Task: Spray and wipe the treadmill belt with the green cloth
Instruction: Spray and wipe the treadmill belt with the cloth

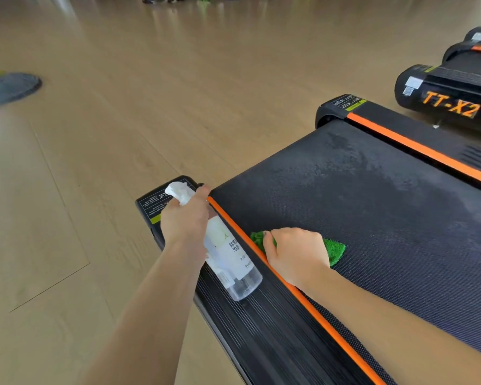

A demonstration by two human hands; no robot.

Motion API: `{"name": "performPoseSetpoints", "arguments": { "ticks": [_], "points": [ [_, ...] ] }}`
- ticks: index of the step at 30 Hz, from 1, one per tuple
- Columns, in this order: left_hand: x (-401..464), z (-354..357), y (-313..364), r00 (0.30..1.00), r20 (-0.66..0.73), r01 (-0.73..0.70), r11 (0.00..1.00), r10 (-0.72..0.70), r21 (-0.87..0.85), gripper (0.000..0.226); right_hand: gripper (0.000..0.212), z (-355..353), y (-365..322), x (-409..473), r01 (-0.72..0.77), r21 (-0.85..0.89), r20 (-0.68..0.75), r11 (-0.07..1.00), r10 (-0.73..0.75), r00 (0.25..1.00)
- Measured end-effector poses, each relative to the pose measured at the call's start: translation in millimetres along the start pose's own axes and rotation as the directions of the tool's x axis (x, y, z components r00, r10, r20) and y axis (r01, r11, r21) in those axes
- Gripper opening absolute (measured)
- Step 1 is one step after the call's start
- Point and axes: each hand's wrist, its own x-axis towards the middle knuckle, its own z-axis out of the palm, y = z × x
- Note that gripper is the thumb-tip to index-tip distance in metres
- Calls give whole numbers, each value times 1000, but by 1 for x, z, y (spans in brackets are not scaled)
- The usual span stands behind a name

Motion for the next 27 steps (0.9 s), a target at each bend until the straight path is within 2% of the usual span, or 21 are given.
{"name": "performPoseSetpoints", "arguments": {
  "ticks": [3,15,18,23,27],
  "points": [
    [-3,2,1,999,22,27,999,-26,-22,17,46,-1,-1,0,0,-6,-4,1000,0,1000],
    [-8,17,-5,976,218,-25,999,19,26,20,47,3,-2,0,-10,-16,-44,1000,10,999],
    [-6,19,-8,981,191,-40,999,44,-26,14,46,4,-2,0,-11,-33,-52,999,9,999],
    [-6,14,-7,979,202,-32,999,37,-26,19,47,3,0,0,11,-28,-52,1000,-13,999],
    [4,5,-9,986,166,1,1000,4,-28,23,50,4,5,6,117,-36,-46,993,-118,992]
  ]
}}
